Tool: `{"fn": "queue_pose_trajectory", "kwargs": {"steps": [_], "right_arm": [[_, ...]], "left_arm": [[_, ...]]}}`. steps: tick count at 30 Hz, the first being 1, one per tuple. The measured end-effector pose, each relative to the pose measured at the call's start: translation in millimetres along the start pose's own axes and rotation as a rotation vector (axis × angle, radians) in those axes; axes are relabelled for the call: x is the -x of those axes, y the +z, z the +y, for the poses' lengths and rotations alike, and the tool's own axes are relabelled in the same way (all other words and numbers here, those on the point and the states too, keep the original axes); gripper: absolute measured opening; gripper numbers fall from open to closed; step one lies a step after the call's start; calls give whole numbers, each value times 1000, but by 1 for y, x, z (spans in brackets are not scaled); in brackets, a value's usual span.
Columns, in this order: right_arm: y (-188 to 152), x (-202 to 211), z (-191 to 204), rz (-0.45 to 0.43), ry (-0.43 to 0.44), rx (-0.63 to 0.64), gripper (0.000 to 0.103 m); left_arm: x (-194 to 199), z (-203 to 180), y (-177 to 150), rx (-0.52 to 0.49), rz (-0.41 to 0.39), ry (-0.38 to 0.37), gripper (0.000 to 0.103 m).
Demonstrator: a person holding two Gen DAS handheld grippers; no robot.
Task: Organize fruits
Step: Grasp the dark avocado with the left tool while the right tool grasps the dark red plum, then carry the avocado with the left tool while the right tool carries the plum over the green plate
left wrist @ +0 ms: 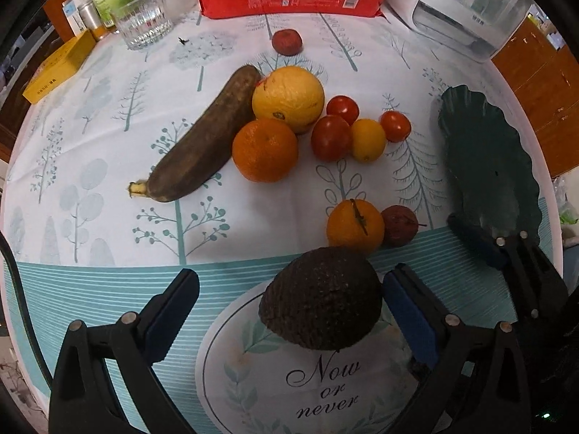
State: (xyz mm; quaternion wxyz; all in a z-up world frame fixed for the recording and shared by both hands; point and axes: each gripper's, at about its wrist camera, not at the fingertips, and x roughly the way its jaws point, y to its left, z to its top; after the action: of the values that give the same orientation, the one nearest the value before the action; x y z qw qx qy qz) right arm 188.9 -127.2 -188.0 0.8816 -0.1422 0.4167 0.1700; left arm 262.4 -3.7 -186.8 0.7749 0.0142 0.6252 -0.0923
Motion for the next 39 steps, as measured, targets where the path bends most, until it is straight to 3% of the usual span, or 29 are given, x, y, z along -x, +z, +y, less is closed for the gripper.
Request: {"fn": "queue_pose_trajectory", "kwargs": {"steps": [15, 24, 25, 39], "right_arm": [[7, -20, 5, 5, 31, 14, 40], [11, -24, 6, 12, 43, 25, 33], [11, -24, 5, 14, 44, 20, 33], [5, -12, 13, 56, -1, 29, 33]], "left_arm": [[-28, 0, 8, 12, 79, -48, 93], [-36, 1, 4, 28, 95, -95, 75], [-35, 2, 3, 27, 94, -105, 69], [-30, 19, -15, 106, 126, -136, 68]]}}
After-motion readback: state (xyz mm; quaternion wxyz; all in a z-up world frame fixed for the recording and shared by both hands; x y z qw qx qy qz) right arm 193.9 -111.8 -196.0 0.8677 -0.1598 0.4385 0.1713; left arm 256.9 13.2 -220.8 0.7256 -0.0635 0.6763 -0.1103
